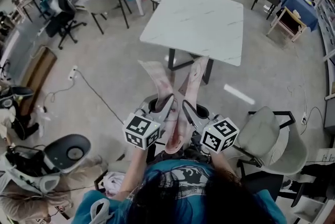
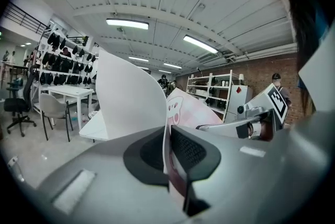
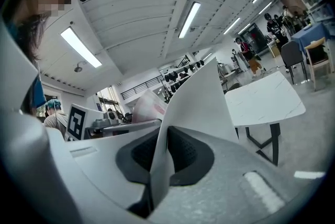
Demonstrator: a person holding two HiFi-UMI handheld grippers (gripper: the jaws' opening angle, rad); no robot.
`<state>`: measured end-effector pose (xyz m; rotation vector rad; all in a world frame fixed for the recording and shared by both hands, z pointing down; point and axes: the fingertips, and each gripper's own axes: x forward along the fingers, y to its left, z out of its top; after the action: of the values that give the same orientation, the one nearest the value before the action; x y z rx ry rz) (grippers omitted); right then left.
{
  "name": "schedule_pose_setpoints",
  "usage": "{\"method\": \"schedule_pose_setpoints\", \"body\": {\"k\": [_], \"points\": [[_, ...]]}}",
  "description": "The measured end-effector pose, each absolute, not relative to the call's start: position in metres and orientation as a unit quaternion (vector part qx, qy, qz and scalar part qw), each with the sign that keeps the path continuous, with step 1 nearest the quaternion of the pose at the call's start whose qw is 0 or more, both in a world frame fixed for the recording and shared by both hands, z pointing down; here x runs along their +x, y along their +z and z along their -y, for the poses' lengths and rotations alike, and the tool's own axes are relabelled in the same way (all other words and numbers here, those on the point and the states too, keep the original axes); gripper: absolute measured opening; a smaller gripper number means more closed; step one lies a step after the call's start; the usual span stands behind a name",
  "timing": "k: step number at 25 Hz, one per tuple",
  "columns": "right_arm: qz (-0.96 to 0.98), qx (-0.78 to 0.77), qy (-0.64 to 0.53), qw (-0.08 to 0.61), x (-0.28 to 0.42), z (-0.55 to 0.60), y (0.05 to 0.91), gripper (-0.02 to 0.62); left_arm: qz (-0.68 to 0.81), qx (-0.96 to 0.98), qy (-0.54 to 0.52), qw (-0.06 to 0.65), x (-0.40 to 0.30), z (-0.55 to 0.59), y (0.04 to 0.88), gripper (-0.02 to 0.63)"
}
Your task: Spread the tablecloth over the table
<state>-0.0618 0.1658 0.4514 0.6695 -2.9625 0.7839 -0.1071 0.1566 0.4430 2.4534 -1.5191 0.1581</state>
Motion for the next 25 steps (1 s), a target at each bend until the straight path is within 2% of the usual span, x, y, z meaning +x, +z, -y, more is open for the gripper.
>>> {"method": "schedule_pose_setpoints", "body": {"k": [9, 25], "points": [[0.917, 0.288, 0.275, -0.035, -0.024, -0.160, 0.436, 0.011, 0.454, 0.881, 0.034, 0.128, -0.089, -0.144, 0.426, 0.031], [0.873, 0.379, 0.299, -0.072, 0.144, -0.121, 0.449, 0.009, 0.349, 0.925, 0.071, 0.130, 0.091, -0.099, 0.433, 0.029]]}}
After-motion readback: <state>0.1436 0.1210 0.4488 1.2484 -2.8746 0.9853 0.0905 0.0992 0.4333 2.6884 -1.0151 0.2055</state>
